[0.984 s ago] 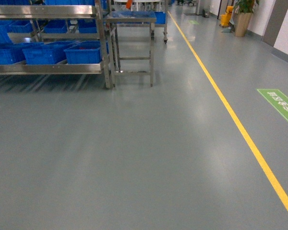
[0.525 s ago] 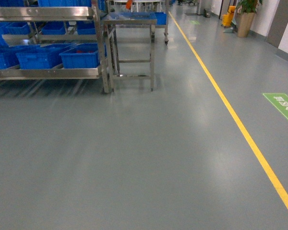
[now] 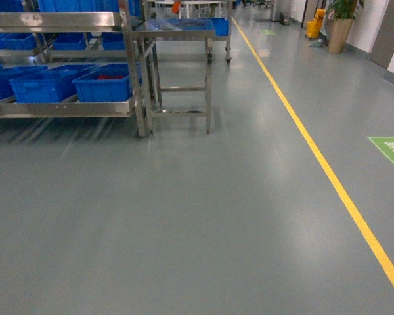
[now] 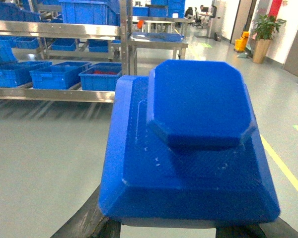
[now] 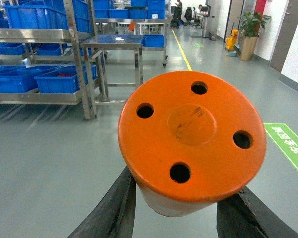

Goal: Sort blue parts and orange caps into right shelf containers

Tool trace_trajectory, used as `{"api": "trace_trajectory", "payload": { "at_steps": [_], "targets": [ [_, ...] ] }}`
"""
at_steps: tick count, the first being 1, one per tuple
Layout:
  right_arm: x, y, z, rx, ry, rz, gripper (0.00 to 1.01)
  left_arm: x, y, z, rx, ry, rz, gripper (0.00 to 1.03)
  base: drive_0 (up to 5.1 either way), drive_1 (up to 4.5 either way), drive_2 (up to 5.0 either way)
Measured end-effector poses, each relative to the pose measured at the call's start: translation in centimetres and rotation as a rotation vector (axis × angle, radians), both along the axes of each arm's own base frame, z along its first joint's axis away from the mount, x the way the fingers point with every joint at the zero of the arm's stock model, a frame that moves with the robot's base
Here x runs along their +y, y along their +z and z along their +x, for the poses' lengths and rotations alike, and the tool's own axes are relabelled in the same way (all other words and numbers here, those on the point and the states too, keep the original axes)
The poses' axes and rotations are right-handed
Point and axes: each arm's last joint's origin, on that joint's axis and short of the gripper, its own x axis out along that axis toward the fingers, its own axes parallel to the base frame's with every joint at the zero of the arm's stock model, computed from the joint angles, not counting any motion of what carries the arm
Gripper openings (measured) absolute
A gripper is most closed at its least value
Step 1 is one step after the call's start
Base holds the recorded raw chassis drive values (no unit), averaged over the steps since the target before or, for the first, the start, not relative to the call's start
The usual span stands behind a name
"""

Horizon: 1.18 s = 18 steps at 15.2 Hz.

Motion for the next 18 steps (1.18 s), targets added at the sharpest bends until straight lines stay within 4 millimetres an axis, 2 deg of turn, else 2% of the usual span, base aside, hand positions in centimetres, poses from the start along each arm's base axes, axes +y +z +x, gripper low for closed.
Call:
{"api": "trace_trajectory", "payload": {
  "at_steps": [18],
  "targets": [
    [0.0, 0.0, 0.0, 0.0, 0.0, 0.0, 0.4, 0.0, 0.02, 0.0, -0.002, 0.001, 0.0, 0.41, 0.0, 4.19, -4.2]
  ]
}}
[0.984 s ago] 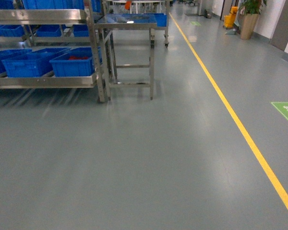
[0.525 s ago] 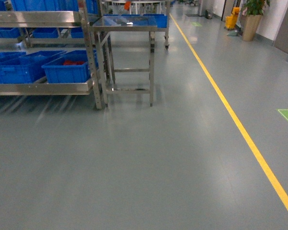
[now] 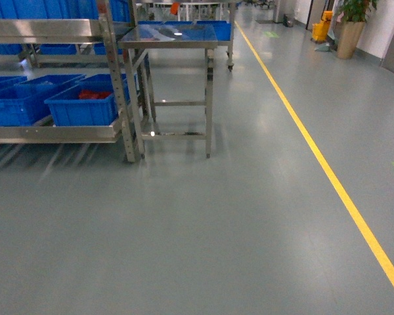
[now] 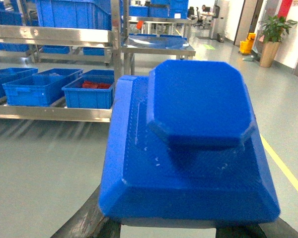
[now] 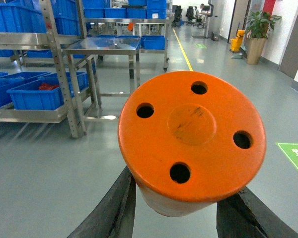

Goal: Sort blue parts and orange caps into right shelf containers

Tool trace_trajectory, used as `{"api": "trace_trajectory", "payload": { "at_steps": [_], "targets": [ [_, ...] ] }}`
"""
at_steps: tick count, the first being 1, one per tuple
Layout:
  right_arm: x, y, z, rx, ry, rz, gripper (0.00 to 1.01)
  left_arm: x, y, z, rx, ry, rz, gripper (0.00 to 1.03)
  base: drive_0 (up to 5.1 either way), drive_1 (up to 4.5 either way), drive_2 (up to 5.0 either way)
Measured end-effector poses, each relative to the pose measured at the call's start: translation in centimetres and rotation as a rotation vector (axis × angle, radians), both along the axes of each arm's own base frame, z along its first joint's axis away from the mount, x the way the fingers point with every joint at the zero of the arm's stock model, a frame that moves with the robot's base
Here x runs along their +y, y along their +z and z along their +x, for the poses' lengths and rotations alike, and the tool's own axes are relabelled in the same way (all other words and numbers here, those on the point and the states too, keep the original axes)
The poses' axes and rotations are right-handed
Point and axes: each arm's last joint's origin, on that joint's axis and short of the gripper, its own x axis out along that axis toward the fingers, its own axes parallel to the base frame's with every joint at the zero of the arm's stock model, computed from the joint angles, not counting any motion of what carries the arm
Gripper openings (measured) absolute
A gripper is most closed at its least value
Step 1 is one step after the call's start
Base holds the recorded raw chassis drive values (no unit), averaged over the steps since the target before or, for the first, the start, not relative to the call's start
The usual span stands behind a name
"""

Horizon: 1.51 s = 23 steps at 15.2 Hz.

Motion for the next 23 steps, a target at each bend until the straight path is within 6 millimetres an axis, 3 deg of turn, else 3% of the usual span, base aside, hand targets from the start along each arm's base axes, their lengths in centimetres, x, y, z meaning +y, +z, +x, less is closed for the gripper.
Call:
{"api": "trace_trajectory", "payload": {
  "at_steps": [23],
  "targets": [
    [0.0, -0.02, 0.0, 0.002, 0.0, 0.0, 0.4, 0.0, 0.0, 0.0, 0.0, -0.001, 0.0, 0.41, 0.0, 4.18, -4.2]
  ]
}}
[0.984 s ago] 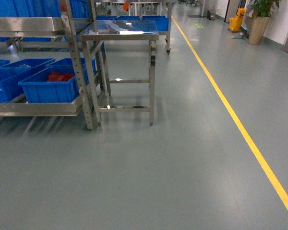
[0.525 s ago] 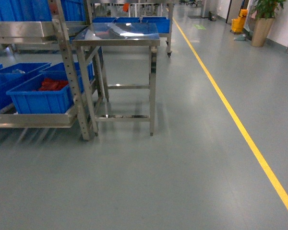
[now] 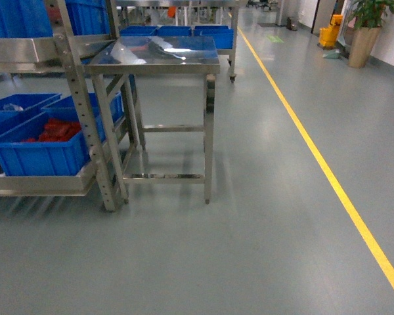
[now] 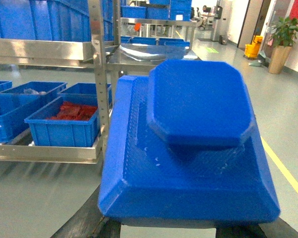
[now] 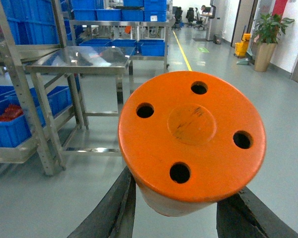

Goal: Sort blue parts and orange caps into right shelf containers

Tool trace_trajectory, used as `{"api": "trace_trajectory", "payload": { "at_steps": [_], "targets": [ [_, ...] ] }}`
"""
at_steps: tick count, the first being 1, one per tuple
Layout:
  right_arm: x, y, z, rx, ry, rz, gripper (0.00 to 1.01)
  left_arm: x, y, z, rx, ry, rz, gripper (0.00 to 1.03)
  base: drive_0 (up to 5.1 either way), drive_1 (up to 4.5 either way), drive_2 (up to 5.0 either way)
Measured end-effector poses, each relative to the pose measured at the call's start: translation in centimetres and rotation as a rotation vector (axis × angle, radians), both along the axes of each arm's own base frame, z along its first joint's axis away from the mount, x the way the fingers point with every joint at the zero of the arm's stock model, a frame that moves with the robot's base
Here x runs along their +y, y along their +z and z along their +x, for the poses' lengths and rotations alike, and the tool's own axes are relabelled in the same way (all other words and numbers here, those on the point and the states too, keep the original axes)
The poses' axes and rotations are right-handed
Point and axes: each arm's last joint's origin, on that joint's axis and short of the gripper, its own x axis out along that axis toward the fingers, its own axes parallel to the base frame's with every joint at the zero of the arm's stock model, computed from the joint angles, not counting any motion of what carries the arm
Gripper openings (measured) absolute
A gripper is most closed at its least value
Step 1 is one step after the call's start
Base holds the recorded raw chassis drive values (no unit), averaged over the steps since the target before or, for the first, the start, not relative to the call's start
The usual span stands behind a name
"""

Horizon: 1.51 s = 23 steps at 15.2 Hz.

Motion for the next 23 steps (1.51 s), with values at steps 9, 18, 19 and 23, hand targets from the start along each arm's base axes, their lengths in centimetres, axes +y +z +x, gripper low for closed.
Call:
{"api": "trace_trajectory", "payload": {
  "at_steps": [9, 18, 19, 23],
  "targets": [
    [0.0, 0.03, 0.0, -0.003, 0.0, 0.0, 0.4, 0.0, 0.04, 0.0, -0.004, 0.0, 0.0, 0.41, -0.1, 4.13, -4.2],
    [0.0, 0.02, 0.0, -0.002, 0.0, 0.0, 0.4, 0.0, 0.0, 0.0, 0.0, 0.0, 0.0, 0.41, 0.0, 4.13, -4.1],
    [0.0, 0.0, 0.0, 0.0, 0.0, 0.0, 0.4, 0.0, -0.01, 0.0, 0.001, 0.0, 0.0, 0.41, 0.0, 4.05, -4.1],
    [0.0, 0.03, 0.0, -0.003, 0.0, 0.0, 0.4, 0.0, 0.0, 0.0, 0.0, 0.0, 0.0, 0.41, 0.7, 3.63, -4.1]
  ]
}}
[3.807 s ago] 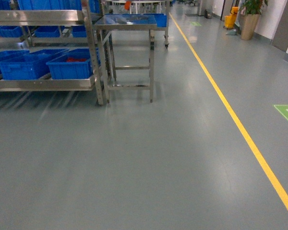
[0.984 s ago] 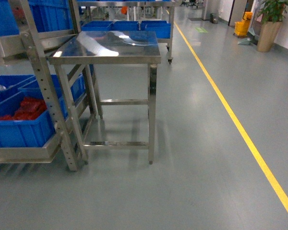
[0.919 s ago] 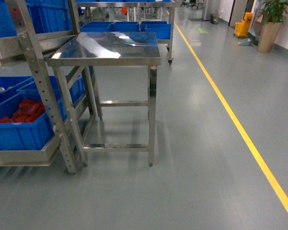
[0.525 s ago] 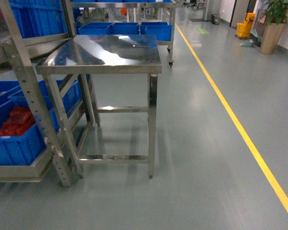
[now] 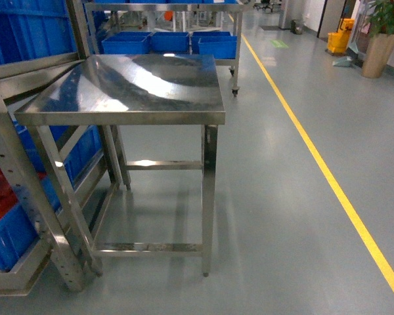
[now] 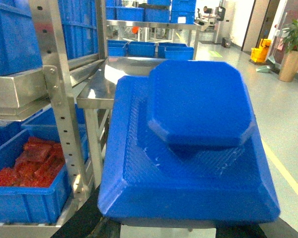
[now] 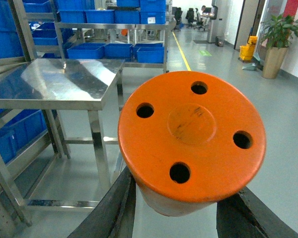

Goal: Sort blue parts and orange caps into right shelf containers

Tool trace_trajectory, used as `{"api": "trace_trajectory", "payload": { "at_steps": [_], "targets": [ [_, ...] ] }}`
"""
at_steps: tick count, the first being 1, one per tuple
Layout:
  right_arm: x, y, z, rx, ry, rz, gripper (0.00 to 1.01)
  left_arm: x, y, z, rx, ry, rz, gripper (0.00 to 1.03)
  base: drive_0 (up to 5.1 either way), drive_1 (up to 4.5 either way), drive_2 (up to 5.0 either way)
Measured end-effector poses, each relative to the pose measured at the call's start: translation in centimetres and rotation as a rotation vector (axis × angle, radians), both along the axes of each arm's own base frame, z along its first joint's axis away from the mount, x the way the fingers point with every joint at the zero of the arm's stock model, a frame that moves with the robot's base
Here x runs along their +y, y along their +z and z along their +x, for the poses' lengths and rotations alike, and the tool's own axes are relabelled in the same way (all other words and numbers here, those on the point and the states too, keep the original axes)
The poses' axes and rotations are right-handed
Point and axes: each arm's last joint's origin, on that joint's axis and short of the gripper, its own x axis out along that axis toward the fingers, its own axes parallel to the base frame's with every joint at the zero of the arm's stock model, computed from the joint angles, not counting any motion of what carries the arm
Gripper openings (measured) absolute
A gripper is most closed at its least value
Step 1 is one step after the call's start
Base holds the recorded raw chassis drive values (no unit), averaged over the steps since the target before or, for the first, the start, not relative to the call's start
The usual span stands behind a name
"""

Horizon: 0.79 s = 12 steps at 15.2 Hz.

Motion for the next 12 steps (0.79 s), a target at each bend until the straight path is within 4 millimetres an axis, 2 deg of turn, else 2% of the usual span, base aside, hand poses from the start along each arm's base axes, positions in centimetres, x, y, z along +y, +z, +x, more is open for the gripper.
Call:
{"api": "trace_trajectory", "payload": {
  "at_steps": [3, 12],
  "targets": [
    [0.0, -0.01, 0.0, 0.002, 0.0, 0.0, 0.4, 0.0, 0.05, 0.0, -0.005, 0.001, 0.0, 0.41, 0.0, 0.0, 0.0],
    [-0.01, -0.01, 0.0, 0.001, -0.002, 0.0, 0.4, 0.0, 0.0, 0.0, 0.0, 0.0, 0.0, 0.41, -4.7, 1.33, 3.7]
  ]
}}
